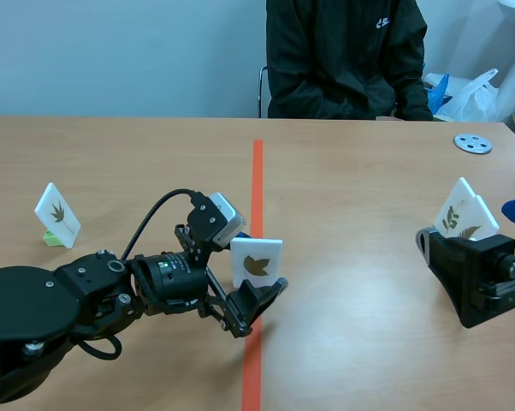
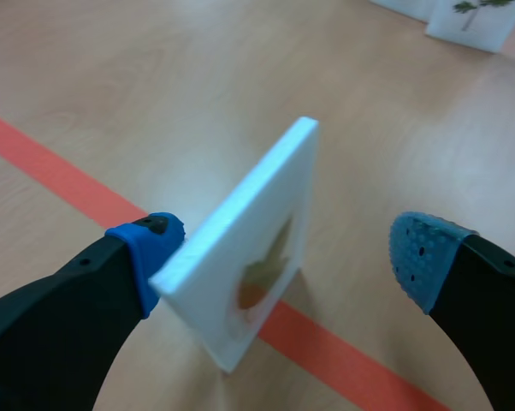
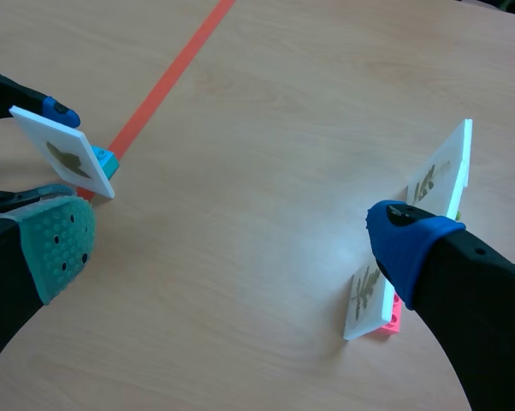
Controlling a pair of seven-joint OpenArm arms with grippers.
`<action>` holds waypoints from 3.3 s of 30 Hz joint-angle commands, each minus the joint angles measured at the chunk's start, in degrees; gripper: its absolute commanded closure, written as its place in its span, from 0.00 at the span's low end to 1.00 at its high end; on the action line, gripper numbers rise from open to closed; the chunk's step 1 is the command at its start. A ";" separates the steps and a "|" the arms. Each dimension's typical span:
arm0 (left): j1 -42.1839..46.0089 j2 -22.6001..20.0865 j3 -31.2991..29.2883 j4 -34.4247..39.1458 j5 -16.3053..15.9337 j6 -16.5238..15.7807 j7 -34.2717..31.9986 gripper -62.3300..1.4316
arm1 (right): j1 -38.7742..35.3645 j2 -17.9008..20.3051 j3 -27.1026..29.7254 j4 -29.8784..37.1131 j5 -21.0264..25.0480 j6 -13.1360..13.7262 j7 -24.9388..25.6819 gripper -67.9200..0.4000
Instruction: Sort the leaf by its shape. The table is split by an orange tape line. A compound leaf with several leaflets goes to the left side, a simple leaf with one blade goes to the right side. Return to the home posture when a red brick is placed on the table.
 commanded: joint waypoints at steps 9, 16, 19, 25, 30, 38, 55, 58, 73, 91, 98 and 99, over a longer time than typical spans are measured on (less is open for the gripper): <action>-0.50 -0.17 -0.15 -1.16 -0.61 1.70 -0.81 0.56 | 0.52 0.17 0.52 0.26 0.68 0.00 0.76 0.00; -0.50 -0.20 -0.15 -1.16 -2.34 3.39 -0.79 0.85 | 0.52 0.17 0.52 0.26 0.68 0.00 0.79 0.00; -0.48 -0.20 -0.15 -1.16 -2.36 3.34 -0.74 0.87 | 0.52 0.17 0.52 0.26 0.68 0.00 0.79 0.00; -0.09 -1.11 -0.42 1.20 -6.47 3.23 1.84 0.87 | 0.52 0.17 0.52 0.26 0.68 0.00 0.79 0.00; 2.08 -3.82 -3.52 9.16 -10.51 2.49 6.64 0.87 | 0.70 0.20 0.52 0.26 0.68 0.00 0.81 0.00; 12.98 -8.83 -16.17 25.97 -15.23 2.69 12.39 0.87 | 0.87 0.22 0.52 0.26 0.68 0.00 1.51 0.00; 35.41 -9.84 -43.32 39.30 -20.39 10.03 12.87 0.87 | 1.66 0.22 0.52 0.26 0.63 0.00 1.86 0.00; 35.78 -8.55 -45.70 38.97 -20.37 13.00 12.74 0.87 | 1.79 0.22 0.66 0.26 0.63 0.00 1.84 0.00; 32.87 -2.25 -46.75 27.15 -19.87 19.45 4.90 0.87 | 1.79 0.20 2.16 0.26 0.66 0.00 1.86 0.00; 24.76 -0.33 -46.97 12.79 -19.50 20.33 -0.35 0.87 | 1.79 0.17 2.14 0.26 0.66 0.00 1.86 0.00; 24.24 -0.33 -46.97 11.96 -19.50 20.33 -0.35 0.83 | 1.79 0.17 2.14 0.26 0.66 0.00 1.86 0.00; 24.24 -0.33 -46.97 11.96 -19.50 20.33 -0.33 0.81 | 1.79 0.17 2.14 0.26 0.66 0.00 1.86 0.00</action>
